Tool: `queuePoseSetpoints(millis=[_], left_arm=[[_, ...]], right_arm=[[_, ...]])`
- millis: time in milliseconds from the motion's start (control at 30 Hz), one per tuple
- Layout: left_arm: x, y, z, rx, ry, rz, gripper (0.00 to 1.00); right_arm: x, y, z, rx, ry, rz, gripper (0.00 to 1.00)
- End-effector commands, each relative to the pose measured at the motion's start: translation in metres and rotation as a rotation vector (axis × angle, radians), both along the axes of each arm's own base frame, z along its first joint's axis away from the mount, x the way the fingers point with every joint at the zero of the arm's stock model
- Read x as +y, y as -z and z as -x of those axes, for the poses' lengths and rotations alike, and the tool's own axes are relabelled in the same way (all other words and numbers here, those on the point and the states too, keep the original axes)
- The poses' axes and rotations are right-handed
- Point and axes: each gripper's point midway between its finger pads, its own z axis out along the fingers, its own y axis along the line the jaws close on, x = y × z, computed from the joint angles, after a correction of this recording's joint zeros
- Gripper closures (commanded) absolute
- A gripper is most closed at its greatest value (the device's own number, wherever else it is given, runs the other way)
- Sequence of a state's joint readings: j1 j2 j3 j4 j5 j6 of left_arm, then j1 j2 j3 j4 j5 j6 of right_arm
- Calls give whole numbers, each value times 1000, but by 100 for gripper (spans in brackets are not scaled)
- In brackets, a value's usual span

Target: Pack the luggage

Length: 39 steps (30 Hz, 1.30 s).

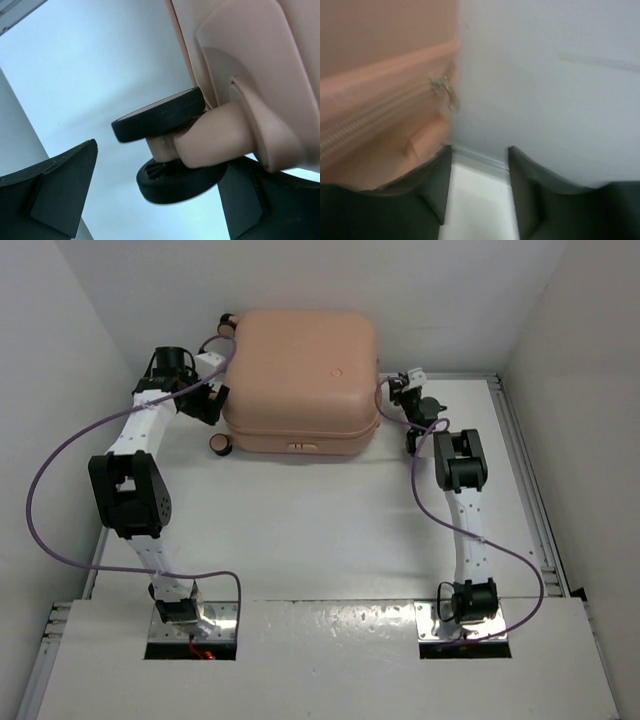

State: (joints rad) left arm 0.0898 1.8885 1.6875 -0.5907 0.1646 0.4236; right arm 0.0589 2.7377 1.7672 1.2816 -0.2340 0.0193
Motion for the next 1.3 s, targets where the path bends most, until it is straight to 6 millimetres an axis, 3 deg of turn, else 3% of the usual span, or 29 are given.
queuePoseSetpoints(millis=[0, 33, 67, 100, 133, 200, 233, 267, 333, 400, 433, 467, 500, 533, 567, 600, 633, 667, 700, 733, 767, 867, 967, 1000, 1033, 1067, 1100, 1167, 1267], left_arm=[[22, -178, -61, -634, -208, 42, 0], [21, -184, -59, -644, -199, 46, 0], [17, -194, -55, -662, -182, 54, 0], [13, -201, -52, -674, -161, 64, 0], [-11, -215, -47, -698, -52, 74, 0], [-48, -225, -38, -707, 72, 48, 0], [-66, -226, -32, -701, 142, 19, 0], [-107, -220, -26, -676, 239, 34, 0], [-164, -221, -9, -638, 343, 58, 0], [-196, -211, -3, -598, 376, 57, 0], [-210, -212, -1, -593, 383, 66, 0], [-233, -208, 6, -578, 397, 74, 0], [-244, -207, 5, -573, 395, 89, 0], [-258, -206, -1, -559, 400, 112, 0], [-273, -198, 1, -514, 387, 159, 0], [-283, -194, -2, -491, 383, 185, 0], [-293, -191, -4, -472, 384, 215, 0], [-312, -188, -12, -449, 364, 281, 0], [-327, -185, -11, -423, 384, 325, 0], [-339, -184, -12, -414, 395, 363, 0], [-363, -180, -8, -390, 401, 412, 0], [-409, -156, 4, -354, 395, 422, 0], [-439, -128, 15, -315, 395, 411, 0], [-457, -108, 19, -296, 408, 398, 0], [-461, -115, 22, -313, 407, 400, 0], [-469, -93, 19, -305, 400, 350, 0], [-483, -93, 26, -340, 425, 299, 0], [-483, -69, 19, -384, 351, 162, 0], [-470, -75, 15, -407, 243, 170, 0]], right_arm=[[-34, -56, 13, -104, 108, -22, 67], [-34, -57, 16, -96, 109, -21, 90], [-35, -84, 20, -131, 107, -26, 93], [-35, -75, 27, -105, 95, -21, 93], [-35, -89, 37, -132, 93, -19, 85], [-35, -82, 50, -111, 90, -19, 65], [-39, -85, 60, -94, 92, -31, 65], [-41, -82, 71, -56, 92, -34, 64], [-47, -75, 92, 16, 110, -74, 61], [-51, -101, 104, 57, 122, -117, 61], [-52, -78, 118, 138, 131, -127, 61], [-54, -96, 127, 165, 138, -134, 58], [-56, -94, 133, 195, 159, -154, 56], [-58, -62, 151, 309, 176, -160, 51], [-76, -82, 161, 317, 226, -170, 38], [-84, -71, 171, 367, 261, -183, 33], [-86, -49, 185, 465, 282, -184, 32], [-100, -58, 196, 468, 326, -197, 32], [-105, -49, 213, 560, 349, -209, 32], [-106, -62, 222, 559, 349, -216, 32], [-116, -48, 245, 667, 380, -206, 30], [-118, -47, 284, 747, 363, -186, 32], [-108, -42, 315, 780, 286, -181, 35], [-104, -57, 324, 753, 243, -184, 35], [-101, -47, 334, 787, 230, -192, 37], [-97, -45, 339, 801, 211, -212, 39], [-97, -46, 345, 799, 212, -229, 40], [-90, -47, 356, 813, 180, -243, 40], [-88, -64, 356, 766, 166, -316, 38]])
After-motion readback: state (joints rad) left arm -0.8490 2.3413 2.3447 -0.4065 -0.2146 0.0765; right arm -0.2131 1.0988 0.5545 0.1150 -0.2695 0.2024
